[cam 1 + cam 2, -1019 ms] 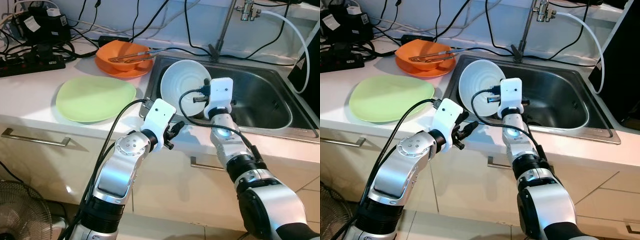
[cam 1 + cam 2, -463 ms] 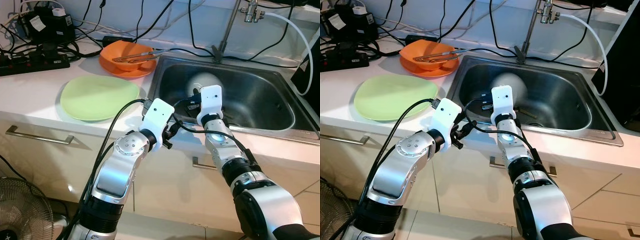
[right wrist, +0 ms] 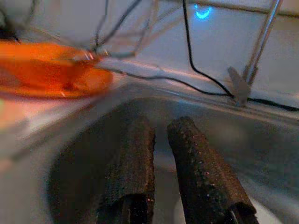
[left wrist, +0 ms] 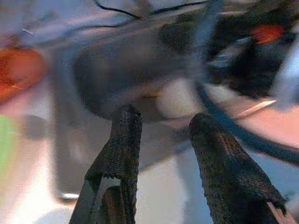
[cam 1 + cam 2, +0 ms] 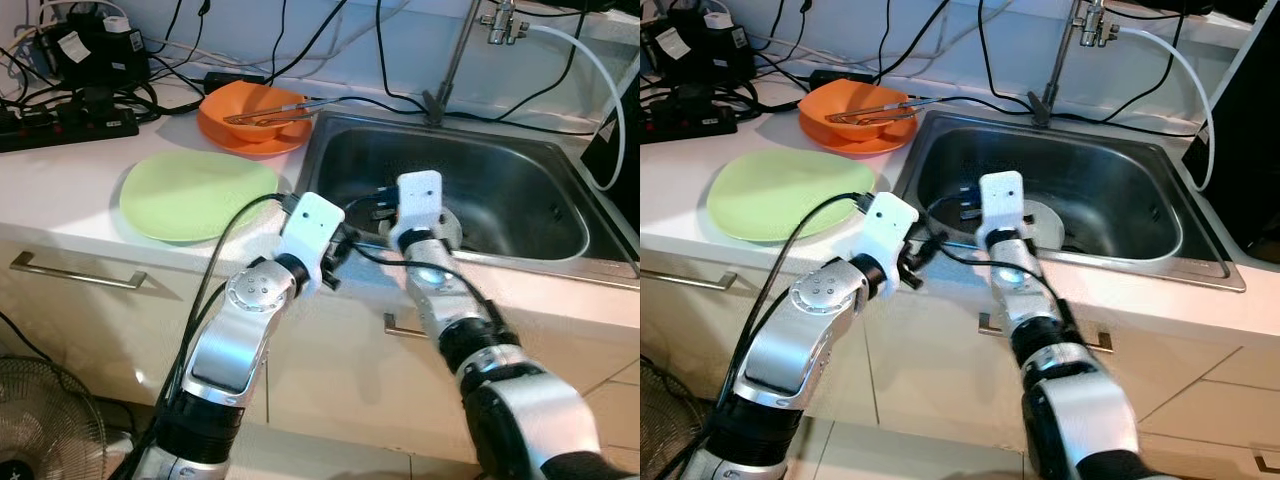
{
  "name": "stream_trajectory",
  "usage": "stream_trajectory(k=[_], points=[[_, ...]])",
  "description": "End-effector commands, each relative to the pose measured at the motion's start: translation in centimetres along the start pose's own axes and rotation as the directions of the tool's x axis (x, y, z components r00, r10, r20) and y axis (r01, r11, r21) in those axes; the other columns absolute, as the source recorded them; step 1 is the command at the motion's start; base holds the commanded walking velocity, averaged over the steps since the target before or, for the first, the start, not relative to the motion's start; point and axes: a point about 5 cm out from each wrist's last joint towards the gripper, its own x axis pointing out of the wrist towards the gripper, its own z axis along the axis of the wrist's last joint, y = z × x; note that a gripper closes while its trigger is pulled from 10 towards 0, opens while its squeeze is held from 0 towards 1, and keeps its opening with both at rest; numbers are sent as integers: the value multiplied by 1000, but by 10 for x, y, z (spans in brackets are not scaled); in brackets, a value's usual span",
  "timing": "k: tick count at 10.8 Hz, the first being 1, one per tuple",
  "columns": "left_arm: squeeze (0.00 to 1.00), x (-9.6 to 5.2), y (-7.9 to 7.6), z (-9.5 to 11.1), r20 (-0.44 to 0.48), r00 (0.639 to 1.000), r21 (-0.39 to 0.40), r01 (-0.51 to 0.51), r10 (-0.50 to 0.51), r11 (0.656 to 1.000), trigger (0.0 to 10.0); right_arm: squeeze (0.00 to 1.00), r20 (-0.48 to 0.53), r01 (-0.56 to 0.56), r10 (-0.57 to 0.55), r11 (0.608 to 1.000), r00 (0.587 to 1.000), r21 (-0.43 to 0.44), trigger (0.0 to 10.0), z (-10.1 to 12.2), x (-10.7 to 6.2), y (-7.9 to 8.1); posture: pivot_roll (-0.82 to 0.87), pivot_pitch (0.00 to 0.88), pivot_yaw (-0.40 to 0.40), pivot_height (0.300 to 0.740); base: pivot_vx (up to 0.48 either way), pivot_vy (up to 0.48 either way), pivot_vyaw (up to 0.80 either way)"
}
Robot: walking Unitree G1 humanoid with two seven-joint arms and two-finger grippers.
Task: Kitchen organization
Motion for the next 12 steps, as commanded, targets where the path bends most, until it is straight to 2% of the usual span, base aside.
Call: stream_trajectory(k=[1, 2, 3, 4, 5, 7, 8, 9, 10, 12], points=[[0, 1, 6, 7, 33, 998, 101, -60, 57, 993, 10000, 0, 36, 11, -13, 999, 999, 51, 10000, 5, 0, -3, 275, 23, -86, 740, 0, 0, 0], [0, 0, 12, 9, 41, 994, 117, -102, 98, 988, 10000, 0, 45, 6, -10, 996, 999, 85, 10000, 6, -1, 0, 275, 23, -86, 740, 0, 0, 0], [0, -2, 17, 11, 52, 989, 218, -145, 137, 965, 10000, 0, 48, 5, -11, 993, 999, 120, 10000, 6, -3, 3, 273, 24, -84, 740, 0, 0, 0], [0, -8, 29, 7, 54, 982, 432, -185, 179, 883, 10000, 0, 55, 0, -8, 988, 998, 154, 10000, 6, -5, 6, 272, 25, -83, 740, 0, 0, 0], [1000, -13, 31, 7, 60, 978, 470, -203, 198, 859, 10000, 0, 46, 7, -16, 984, 999, 177, 10000, 4, -7, 6, 272, 25, -83, 740, 0, 0, 0], [1000, -22, 36, -1, 15, 976, 506, -196, 218, 840, 10000, 0, 36, 8, -16, 980, 999, 201, 10000, 1, -12, 7, 275, 29, -84, 740, 0, 0, 0], [1000, -27, 40, -3, -1, 973, 547, -192, 230, 815, 10000, 0, 28, 15, -21, 977, 999, 211, 10000, 0, -13, 7, 282, 28, -86, 740, 0, 0, 0], [1000, -30, 42, -3, -19, 972, 563, -184, 236, 806, 10000, 0, 23, 17, -22, 977, 999, 215, 10000, 0, -13, 7, 282, 28, -86, 740, 0, 0, 0], [0, -36, 46, -5, -73, 967, 620, -148, 244, 771, 10000, 0, 16, 15, -19, 975, 1000, 220, 10000, -1, -13, 8, 296, 20, -85, 740, 0, 0, 0], [0, -44, 54, -6, -135, 953, 678, -110, 271, 727, 10000, 0, 10, 14, -17, 974, 1000, 228, 10000, -1, -15, 9, 300, 13, -83, 740, 0, 0, 0]])
